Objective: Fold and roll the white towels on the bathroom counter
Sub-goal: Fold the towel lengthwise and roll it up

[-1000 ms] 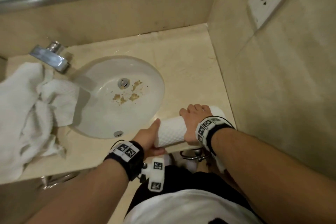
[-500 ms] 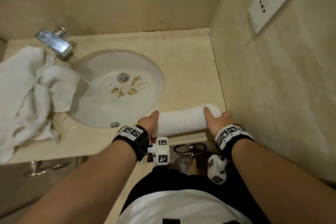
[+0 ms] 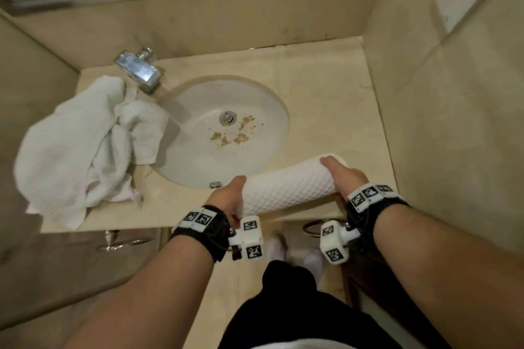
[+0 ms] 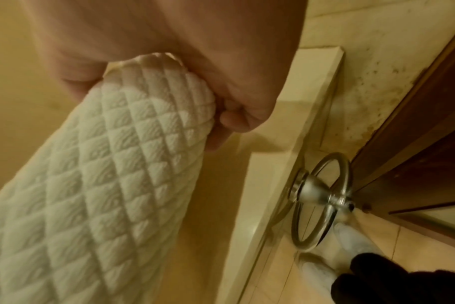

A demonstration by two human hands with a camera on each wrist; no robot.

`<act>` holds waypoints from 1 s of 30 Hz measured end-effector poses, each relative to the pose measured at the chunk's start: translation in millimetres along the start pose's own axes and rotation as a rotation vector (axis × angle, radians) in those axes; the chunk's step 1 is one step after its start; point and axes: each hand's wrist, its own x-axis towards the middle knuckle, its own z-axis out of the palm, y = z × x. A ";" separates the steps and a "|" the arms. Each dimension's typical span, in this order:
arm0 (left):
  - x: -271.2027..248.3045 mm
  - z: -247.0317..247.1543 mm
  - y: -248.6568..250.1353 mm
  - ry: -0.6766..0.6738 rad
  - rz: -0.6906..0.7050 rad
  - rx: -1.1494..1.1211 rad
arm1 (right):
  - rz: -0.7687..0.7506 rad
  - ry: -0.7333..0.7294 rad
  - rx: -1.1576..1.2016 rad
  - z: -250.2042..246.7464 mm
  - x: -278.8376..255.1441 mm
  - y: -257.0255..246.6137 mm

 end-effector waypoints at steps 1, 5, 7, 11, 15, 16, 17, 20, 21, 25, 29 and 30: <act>-6.3 -4.4 -0.2 -0.009 0.002 -0.036 | -0.013 -0.008 0.034 4.4 -1.9 -1.4; -19.6 -27.7 -1.6 -0.034 0.037 -0.136 | -0.048 -0.096 0.150 19.9 -15.3 -8.4; -27.4 -39.1 1.8 -0.035 0.072 -0.185 | -0.043 -0.198 0.128 23.6 -23.5 -14.5; -42.9 -71.9 14.3 -0.031 0.129 -0.238 | -0.079 -0.274 0.026 43.6 -47.7 -36.0; -51.7 -121.6 33.9 -0.031 0.183 -0.233 | -0.169 -0.262 -0.043 82.6 -82.5 -63.0; -53.9 -138.4 39.6 -0.037 0.195 -0.231 | -0.191 -0.263 -0.046 95.8 -96.9 -69.8; -55.7 -155.1 44.6 -0.041 0.207 -0.229 | -0.211 -0.263 -0.048 109.5 -108.7 -74.5; -62.4 -216.7 65.8 -0.034 0.253 -0.234 | -0.280 -0.300 -0.048 158.6 -146.0 -87.5; -65.7 -235.4 73.6 -0.034 0.262 -0.236 | -0.294 -0.319 -0.051 173.9 -157.2 -92.7; -73.4 -315.2 103.6 0.013 0.313 -0.220 | -0.338 -0.395 -0.037 237.2 -197.5 -113.5; -44.2 -377.7 137.6 0.094 0.370 -0.227 | -0.385 -0.468 -0.005 277.3 -218.0 -134.5; -48.9 -385.9 145.1 0.100 0.385 -0.207 | -0.401 -0.475 0.000 284.9 -222.0 -140.1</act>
